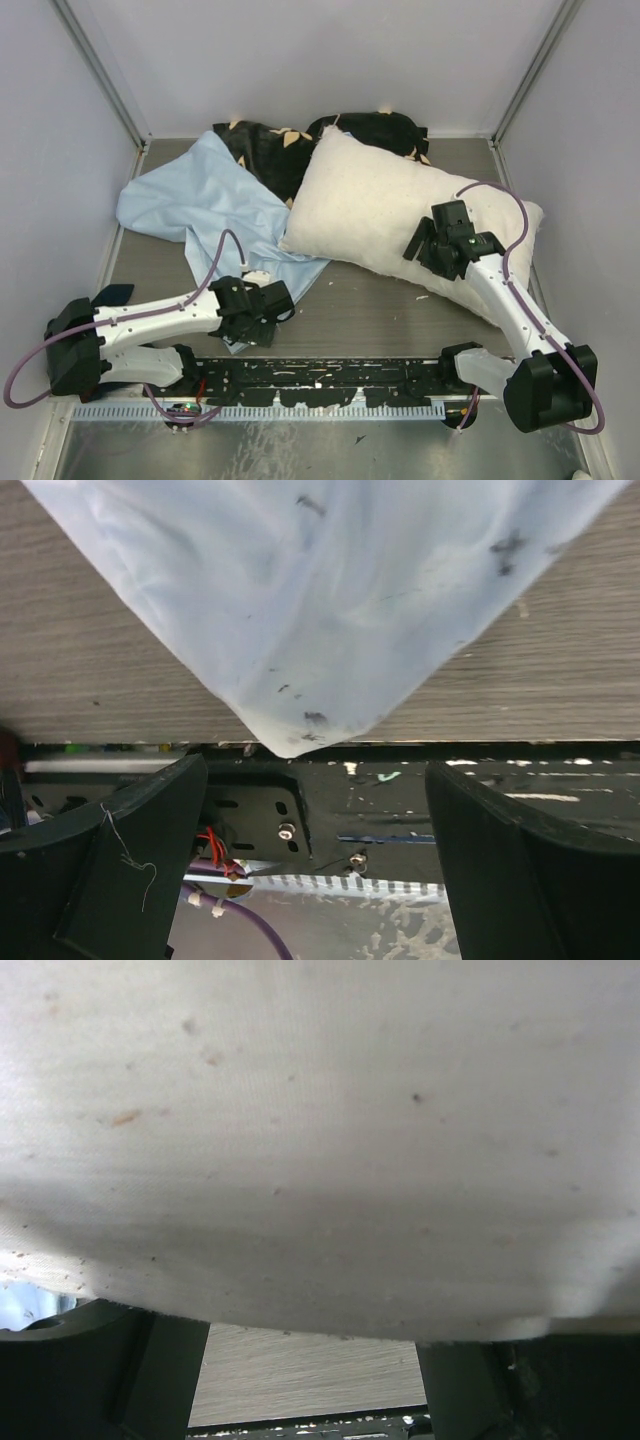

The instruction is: Put the pillow into the pillowcase

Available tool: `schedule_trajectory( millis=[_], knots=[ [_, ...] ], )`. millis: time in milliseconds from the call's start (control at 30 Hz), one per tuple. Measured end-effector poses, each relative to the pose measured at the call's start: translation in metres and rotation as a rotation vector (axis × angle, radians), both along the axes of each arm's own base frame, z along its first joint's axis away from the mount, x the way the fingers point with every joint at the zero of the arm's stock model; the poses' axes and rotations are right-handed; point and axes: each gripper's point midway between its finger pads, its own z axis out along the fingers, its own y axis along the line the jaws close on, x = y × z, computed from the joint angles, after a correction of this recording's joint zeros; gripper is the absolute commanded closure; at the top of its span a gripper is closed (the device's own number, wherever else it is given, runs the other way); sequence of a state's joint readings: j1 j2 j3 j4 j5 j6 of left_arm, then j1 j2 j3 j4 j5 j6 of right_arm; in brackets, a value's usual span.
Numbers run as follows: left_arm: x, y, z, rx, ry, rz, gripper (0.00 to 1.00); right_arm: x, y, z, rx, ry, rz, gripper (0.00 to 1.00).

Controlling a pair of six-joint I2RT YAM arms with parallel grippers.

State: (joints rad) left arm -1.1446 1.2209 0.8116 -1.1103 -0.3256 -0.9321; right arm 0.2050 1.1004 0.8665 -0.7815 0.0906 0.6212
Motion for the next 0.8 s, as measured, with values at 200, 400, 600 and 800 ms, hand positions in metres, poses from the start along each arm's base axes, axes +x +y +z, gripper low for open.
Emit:
schedule_trajectory(
  millis=[200,400,600,800],
  knots=[
    [-0.01,0.019,-0.016,0.031,0.014,0.065,0.02,0.0,0.001,-0.001,-0.001,0.001,0.017,0.22],
    [-0.012,0.027,-0.023,0.036,-0.001,0.119,0.0,0.001,0.003,-0.006,0.004,0.02,0.03,0.22],
    [-0.003,0.032,-0.025,0.052,-0.064,0.169,0.13,0.001,0.005,-0.006,0.009,0.023,0.036,0.22],
    [0.003,0.035,-0.028,0.081,-0.103,0.202,0.21,0.0,0.005,-0.006,0.014,0.024,0.038,0.22]
  ],
)
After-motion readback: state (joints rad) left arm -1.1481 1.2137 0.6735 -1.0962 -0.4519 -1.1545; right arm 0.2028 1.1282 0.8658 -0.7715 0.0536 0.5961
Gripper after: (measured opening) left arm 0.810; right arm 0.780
